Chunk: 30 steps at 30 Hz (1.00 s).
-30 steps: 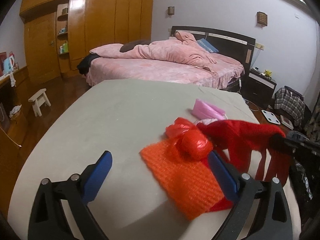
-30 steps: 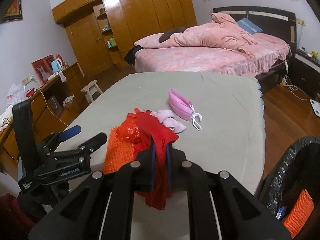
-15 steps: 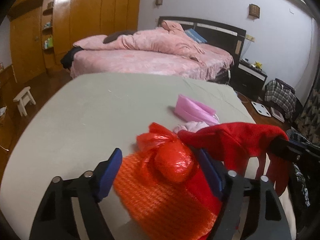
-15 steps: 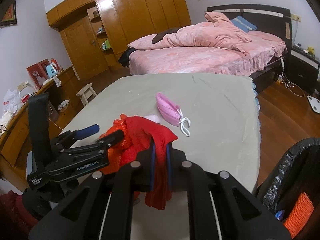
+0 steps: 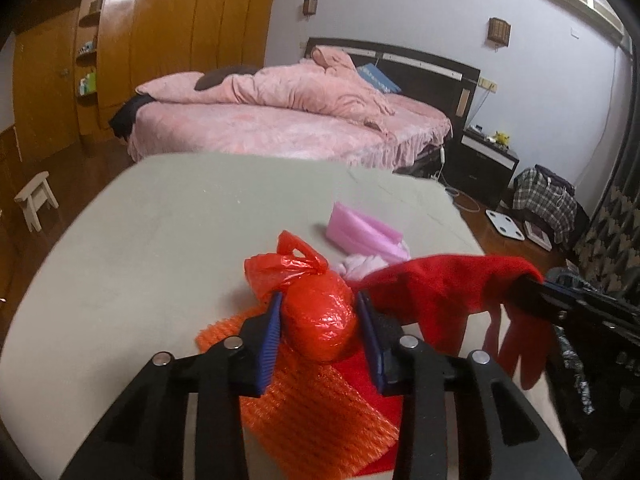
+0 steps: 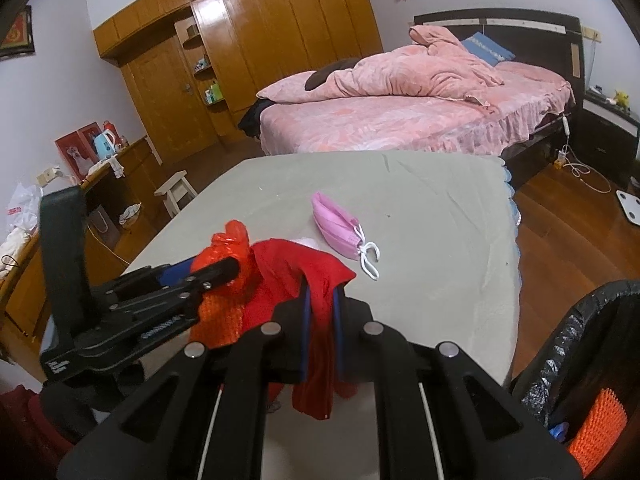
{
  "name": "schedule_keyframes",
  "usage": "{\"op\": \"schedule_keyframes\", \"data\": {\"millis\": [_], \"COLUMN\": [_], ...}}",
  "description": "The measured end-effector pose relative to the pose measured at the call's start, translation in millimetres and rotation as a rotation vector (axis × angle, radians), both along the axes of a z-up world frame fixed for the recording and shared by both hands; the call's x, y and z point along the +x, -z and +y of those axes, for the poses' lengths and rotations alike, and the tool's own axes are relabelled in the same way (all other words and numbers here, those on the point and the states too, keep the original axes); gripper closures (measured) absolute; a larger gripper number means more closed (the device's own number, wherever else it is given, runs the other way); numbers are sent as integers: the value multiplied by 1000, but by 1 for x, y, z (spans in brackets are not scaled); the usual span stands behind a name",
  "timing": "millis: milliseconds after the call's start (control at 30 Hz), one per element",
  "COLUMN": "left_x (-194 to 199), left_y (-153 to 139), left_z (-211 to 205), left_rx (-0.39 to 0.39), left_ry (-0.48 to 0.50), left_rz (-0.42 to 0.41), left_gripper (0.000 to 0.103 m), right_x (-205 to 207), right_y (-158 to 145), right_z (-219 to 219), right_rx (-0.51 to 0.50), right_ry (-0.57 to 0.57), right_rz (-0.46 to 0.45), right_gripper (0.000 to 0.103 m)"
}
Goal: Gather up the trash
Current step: 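Grasp a red cloth with the right tool while the left tool grasps the red plastic bag, then carry the red cloth and red bag over the bin and release both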
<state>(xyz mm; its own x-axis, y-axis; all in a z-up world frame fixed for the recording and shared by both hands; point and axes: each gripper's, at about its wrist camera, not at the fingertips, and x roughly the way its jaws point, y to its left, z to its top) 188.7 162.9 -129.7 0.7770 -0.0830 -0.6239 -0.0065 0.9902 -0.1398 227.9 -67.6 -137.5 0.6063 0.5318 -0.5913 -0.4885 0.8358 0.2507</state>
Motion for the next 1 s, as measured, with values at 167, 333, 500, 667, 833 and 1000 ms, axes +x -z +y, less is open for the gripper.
{"op": "schedule_keyframes", "data": {"millis": [167, 333, 500, 667, 833, 1000], "left_x": [-16, -32, -43, -52, -59, -63], "left_y": [-19, -35, -47, -55, -63, -70], "left_z": [3, 0, -8, -15, -23, -36], "left_rx": [12, 25, 22, 11, 8, 12], "left_ry": [-22, -23, -13, -1, 14, 30], "left_rz": [-29, -57, -69, -80, -96, -110], "left_gripper": [67, 67, 67, 67, 67, 67], "right_x": [-6, -14, -24, -32, -42, -51], "right_y": [-11, -21, -32, -42, -51, -58], "right_z": [0, 0, -4, -11, -21, -35], "right_rx": [4, 4, 7, 12, 19, 17], "right_ry": [-9, -15, -17, -13, 0, 22], "right_rz": [-24, -41, -61, -80, -95, -110], "right_gripper": [94, 94, 94, 94, 94, 94]}}
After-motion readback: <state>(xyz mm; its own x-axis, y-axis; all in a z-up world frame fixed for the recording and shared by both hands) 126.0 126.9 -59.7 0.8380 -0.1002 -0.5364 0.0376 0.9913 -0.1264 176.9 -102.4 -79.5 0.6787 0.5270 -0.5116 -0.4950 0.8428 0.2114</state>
